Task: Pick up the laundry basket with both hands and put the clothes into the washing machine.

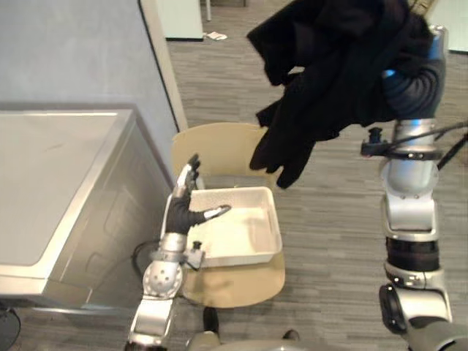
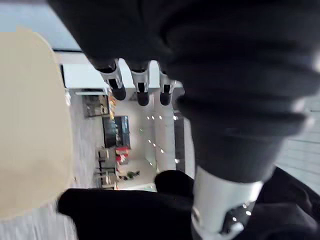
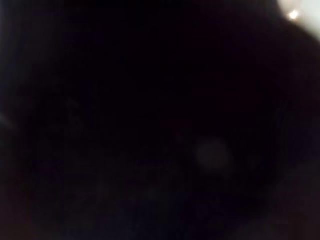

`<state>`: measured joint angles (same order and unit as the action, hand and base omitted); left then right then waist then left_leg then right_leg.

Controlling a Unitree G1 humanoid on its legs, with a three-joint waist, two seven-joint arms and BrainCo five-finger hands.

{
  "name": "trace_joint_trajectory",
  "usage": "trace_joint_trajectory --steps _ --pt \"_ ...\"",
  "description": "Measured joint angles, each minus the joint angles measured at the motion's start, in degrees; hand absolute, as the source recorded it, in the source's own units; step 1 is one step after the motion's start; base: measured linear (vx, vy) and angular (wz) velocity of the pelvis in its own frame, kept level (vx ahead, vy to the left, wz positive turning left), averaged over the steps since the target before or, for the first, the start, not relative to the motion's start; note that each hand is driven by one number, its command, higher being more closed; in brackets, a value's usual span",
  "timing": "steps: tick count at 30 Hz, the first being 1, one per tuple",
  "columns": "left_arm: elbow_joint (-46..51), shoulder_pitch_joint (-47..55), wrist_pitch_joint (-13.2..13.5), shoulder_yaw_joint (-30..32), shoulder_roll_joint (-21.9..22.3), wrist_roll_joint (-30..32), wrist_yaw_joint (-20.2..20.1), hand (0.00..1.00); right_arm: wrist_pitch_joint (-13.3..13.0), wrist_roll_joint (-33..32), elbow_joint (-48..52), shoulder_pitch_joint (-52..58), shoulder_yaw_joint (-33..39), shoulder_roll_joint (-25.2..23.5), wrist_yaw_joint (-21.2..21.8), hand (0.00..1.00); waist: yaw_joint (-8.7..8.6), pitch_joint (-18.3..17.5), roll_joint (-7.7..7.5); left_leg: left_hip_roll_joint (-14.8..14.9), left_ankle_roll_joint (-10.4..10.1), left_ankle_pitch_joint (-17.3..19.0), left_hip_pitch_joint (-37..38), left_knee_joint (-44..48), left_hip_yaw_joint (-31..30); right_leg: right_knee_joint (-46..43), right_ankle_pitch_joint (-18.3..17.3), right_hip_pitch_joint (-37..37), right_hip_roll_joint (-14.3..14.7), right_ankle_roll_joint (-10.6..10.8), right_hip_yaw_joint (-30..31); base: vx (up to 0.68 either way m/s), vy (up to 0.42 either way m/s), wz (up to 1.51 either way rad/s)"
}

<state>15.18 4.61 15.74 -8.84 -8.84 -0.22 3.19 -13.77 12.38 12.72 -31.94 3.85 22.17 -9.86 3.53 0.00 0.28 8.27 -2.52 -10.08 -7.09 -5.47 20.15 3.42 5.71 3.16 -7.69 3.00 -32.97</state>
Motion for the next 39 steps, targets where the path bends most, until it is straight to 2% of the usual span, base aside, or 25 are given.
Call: trace_joint_trajectory --steps 6,8,11,16,18,21,28,34,35,39 --pt "-3.9 -10.0 -0.5 -0.3 -2.9 0.4 -1.0 0.0 0.2 -3.6 0.0 0.1 -5.4 -1.0 5.3 1.0 -2.02 -0.1 0.08 -0.2 -0.2 0.8 2.0 -0.4 3.9 1.5 1.6 0.2 0.0 -0.2 3.7 0.0 0.0 -0.35" --pt "-5.2 -11.0 -1.5 -0.2 -3.5 -1.5 -2.1 0.0 0.3 -5.4 0.0 0.1 -6.7 -1.0 6.5 1.0 -2.87 -0.3 0.4 -0.3 -0.3 1.0 2.0 -0.4 4.8 1.9 1.8 0.6 0.0 -0.2 4.6 0.03 -0.008 -0.34" --pt "-8.3 -12.9 -3.0 -0.3 -3.5 -6.0 -4.4 0.0 0.6 -7.2 -0.1 0.1 -7.9 -1.0 8.6 1.0 -2.88 -1.2 0.92 -0.2 -0.3 1.1 2.0 -0.4 7.4 2.1 2.9 2.2 0.4 -0.3 7.3 0.04 -0.017 -0.42" --pt "-13.4 -18.6 -4.8 -0.8 -3.5 -9.3 -4.8 0.0 1.3 -8.5 -0.2 0.1 -10.6 -0.5 10.3 1.0 -4.66 -1.3 1.13 -0.1 -0.3 1.1 2.5 -0.4 8.2 2.1 3.1 2.4 0.5 -0.4 8.0 0.03 -0.022 -0.1" --pt "-17.4 -22.8 -6.3 -1.1 -3.2 -10.7 -4.8 0.0 1.5 -9.2 -0.1 0.1 -11.5 -0.5 11.4 1.0 -5.69 -1.6 1.33 -0.2 -0.3 1.1 1.5 -0.4 8.2 2.1 3.1 3.3 0.4 -0.4 8.0 0.0 0.0 0.0" --pt "-22.0 -27.3 -8.0 -2.4 -2.8 -11.9 -4.3 0.0 1.8 -9.7 -0.1 0.0 -12.3 -0.5 11.5 1.0 -5.86 -1.8 1.65 -0.3 -0.3 1.1 0.7 -0.4 8.2 2.1 3.3 4.1 0.3 -0.3 8.0 0.01 -0.003 0.0" --pt "-24.9 -34.3 -8.1 -5.9 -2.6 -23.9 -3.5 0.0 1.9 -12.6 0.0 -1.6 -13.6 -0.5 11.5 1.0 -6.05 -2.1 2.1 -0.4 -0.2 1.0 -1.3 -0.4 7.4 2.1 4.1 5.8 0.2 -0.8 7.4 0.06 -0.002 0.04" --pt "-25.3 -37.9 -9.0 -13.6 -5.5 -35.5 -8.3 0.0 1.9 -14.1 0.0 -3.1 -16.1 -0.8 11.4 1.0 -6.22 -2.1 2.3 -0.6 -0.2 1.0 -1.8 -0.1 6.7 2.1 4.2 6.2 0.0 -0.8 7.2 0.04 0.005 0.01" --pt "-25.3 -38.2 -9.3 -14.4 -5.8 -36.3 -8.7 1.0 1.9 -14.0 0.0 -3.1 -16.2 -0.8 11.4 1.0 -6.23 -2.1 2.33 -0.7 -0.2 1.0 -1.8 -0.1 6.7 2.1 4.2 6.2 0.0 -0.7 7.2 0.04 0.012 0.02" --pt "-25.3 -40.4 -10.5 -18.8 -8.1 -38.4 -10.8 1.0 1.9 -13.8 0.0 -3.9 -16.5 -0.9 11.2 1.0 -6.45 -2.1 2.81 -0.9 -0.2 1.0 -1.8 -0.2 6.6 2.1 4.2 6.2 -0.2 -0.7 7.1 0.0 0.0 0.0"
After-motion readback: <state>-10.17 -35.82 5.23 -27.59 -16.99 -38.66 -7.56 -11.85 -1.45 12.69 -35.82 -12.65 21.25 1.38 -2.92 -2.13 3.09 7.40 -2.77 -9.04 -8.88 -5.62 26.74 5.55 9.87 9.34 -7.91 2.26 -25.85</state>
